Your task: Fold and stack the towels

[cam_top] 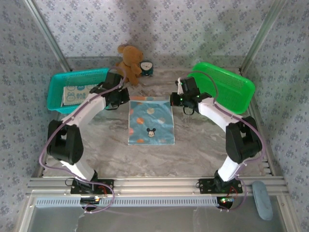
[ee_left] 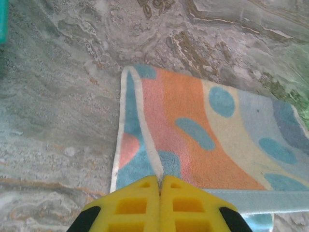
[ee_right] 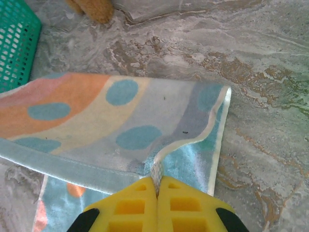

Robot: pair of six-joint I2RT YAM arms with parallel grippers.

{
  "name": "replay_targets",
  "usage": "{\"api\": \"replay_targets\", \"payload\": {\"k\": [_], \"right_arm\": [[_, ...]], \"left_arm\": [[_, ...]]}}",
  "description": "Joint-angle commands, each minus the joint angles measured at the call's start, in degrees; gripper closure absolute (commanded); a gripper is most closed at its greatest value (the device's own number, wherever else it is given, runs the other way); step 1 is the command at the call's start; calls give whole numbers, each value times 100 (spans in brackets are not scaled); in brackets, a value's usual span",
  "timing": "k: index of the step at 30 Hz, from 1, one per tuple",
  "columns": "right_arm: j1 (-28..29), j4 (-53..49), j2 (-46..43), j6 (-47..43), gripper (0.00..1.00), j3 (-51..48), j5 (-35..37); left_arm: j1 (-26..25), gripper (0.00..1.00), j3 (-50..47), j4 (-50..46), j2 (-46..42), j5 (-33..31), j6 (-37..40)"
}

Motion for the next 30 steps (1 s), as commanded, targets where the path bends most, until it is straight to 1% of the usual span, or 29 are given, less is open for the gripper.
{"api": "replay_targets", "payload": {"k": [1,9,14,24,30], "right_arm": [[130,-104,-417,102,100,-417,284],[455,-366,-1163,164,100,-956,540],[676,-460,-1577,245,100,-1293,768],[992,-547,-2386,541,100,-2133,1042],[1287,-434,-2535,806,100,-2574,1185]], "left_arm": [[-74,100,-357,45,-448,-104,-178],[-370,100,-1140,-62,-1297,-285,-457],[-586,100,-1523,-93,-1664,-408,-628],[-1008,100,-2245,-131,-2175,-618,-986],[-1232,100,-2655,-81,-2370,-764,-1195]]}}
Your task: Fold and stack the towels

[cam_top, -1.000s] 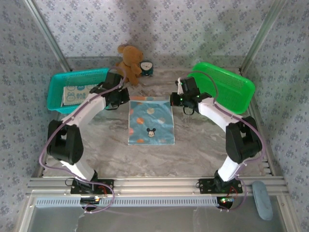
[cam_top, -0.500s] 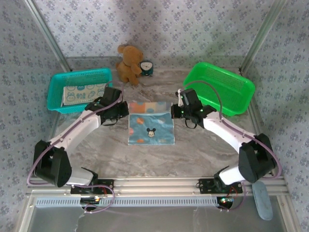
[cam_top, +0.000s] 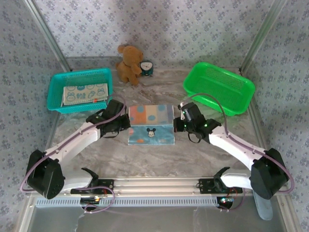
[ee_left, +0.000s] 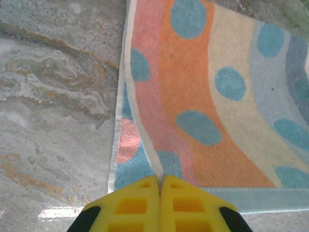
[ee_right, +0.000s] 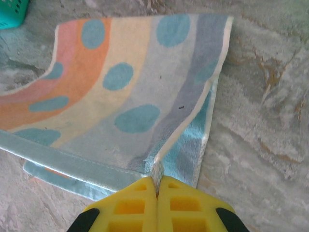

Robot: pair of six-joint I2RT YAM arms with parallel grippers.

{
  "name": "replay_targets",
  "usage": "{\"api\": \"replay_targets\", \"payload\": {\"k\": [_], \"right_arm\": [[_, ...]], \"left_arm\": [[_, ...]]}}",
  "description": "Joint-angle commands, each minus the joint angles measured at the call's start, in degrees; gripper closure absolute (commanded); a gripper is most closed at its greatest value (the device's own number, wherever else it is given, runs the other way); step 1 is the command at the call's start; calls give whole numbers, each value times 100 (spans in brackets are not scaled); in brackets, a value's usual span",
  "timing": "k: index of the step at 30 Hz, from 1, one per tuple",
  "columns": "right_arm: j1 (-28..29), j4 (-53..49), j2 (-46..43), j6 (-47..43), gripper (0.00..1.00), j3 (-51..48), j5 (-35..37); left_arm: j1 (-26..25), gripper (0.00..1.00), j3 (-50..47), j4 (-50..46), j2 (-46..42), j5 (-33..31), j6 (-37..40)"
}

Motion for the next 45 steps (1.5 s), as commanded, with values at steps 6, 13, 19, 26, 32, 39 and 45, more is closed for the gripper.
{"api": "replay_targets", "payload": {"k": [6,13,19,26,32,39,45], "right_arm": [[483,97,-50,456,100,-565,541],[702,360,179,556,100,-926,627],[964,578,448,695,100,-1174,779],[1117,750,789,744,100,-1276,840],[1192,747,900,761,99,-1276,891],[1189,694,955,746,98,-1216,939],[1201,454,893,739,55,-1076,957]], "left_arm": [[-197,100,-591,62,-304,-364,-341],[-517,100,-1134,311,-308,-474,-679],[-712,100,-1470,638,-154,-507,-848],[-962,100,-1569,844,264,-608,-973],[-1010,100,-1603,888,395,-630,-991],[-1007,100,-1604,867,432,-637,-982],[-1007,75,-1483,541,337,-774,-921]]}}
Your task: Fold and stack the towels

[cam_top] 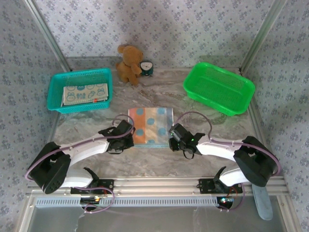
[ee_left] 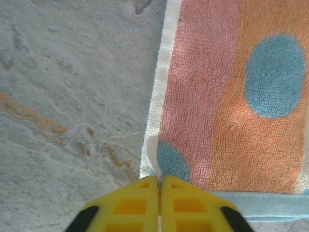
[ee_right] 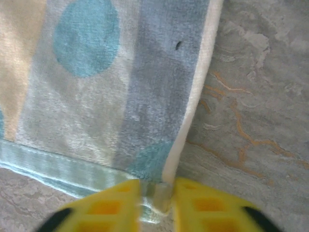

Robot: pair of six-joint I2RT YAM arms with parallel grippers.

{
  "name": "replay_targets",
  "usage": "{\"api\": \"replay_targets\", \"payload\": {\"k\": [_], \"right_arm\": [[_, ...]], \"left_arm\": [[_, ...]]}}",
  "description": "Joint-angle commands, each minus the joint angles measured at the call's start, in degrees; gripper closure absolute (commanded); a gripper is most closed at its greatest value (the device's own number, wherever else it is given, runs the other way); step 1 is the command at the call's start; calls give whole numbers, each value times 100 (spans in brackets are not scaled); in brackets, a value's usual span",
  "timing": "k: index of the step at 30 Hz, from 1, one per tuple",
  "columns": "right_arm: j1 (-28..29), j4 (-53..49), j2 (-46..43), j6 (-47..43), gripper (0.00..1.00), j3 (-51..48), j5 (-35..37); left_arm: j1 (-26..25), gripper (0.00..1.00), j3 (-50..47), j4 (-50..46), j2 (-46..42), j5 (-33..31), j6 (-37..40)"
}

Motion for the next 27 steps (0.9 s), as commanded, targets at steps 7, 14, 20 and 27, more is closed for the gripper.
{"api": "replay_targets", "payload": {"k": [7,14,20,27], "right_arm": [[-75,-1048,-444,-218,51,708,250],[-791,-982,27,-546,63,1474,-197],[-1421,-619,970,-878,82,2262,-673],[-1740,-645,2219,-991,88,3349,-870]], "left_arm": [[130,50,943,-1224,-241,-539,393],[803,59,1860,-1007,376,62,1100],[1310,79,2612,-517,1432,661,1427],[1627,86,3635,-333,2834,771,1774]]}}
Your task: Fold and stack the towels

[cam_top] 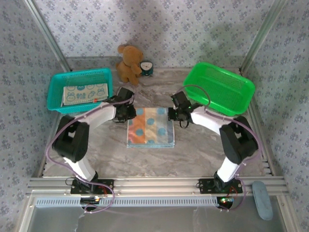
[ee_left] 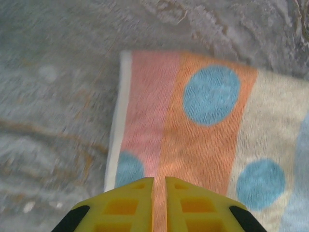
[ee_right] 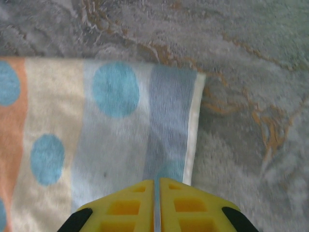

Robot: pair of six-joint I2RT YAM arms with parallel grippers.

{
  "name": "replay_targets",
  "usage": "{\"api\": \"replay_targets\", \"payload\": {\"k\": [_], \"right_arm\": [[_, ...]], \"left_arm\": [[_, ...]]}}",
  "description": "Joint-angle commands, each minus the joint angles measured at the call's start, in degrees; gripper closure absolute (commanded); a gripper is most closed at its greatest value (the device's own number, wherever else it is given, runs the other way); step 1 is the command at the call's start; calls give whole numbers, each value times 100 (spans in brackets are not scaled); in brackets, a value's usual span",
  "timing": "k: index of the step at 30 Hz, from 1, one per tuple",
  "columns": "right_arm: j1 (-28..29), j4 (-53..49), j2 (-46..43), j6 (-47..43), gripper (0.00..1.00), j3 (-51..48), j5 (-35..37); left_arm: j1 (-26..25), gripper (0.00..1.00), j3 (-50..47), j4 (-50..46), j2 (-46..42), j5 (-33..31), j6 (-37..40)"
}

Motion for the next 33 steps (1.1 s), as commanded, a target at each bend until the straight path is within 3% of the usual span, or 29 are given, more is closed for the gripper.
{"api": "replay_targets", "payload": {"k": [1,6,16,23,33], "right_arm": [[-72,-38,452,-183,88,466,-161],[-226,-88,1136,-203,89,1135,-162],[-433,-34,1981,-215,90,1456,-181],[-425,104,1635,-228,90,793,-18],[-194,228,240,-135,89,-800,46]], "left_arm": [[148,87,493,100,478,132,320],[358,87,827,126,1030,93,526],[486,87,818,115,1528,110,543],[373,88,425,78,1287,79,416],[-126,89,-846,69,189,-62,-79]]}}
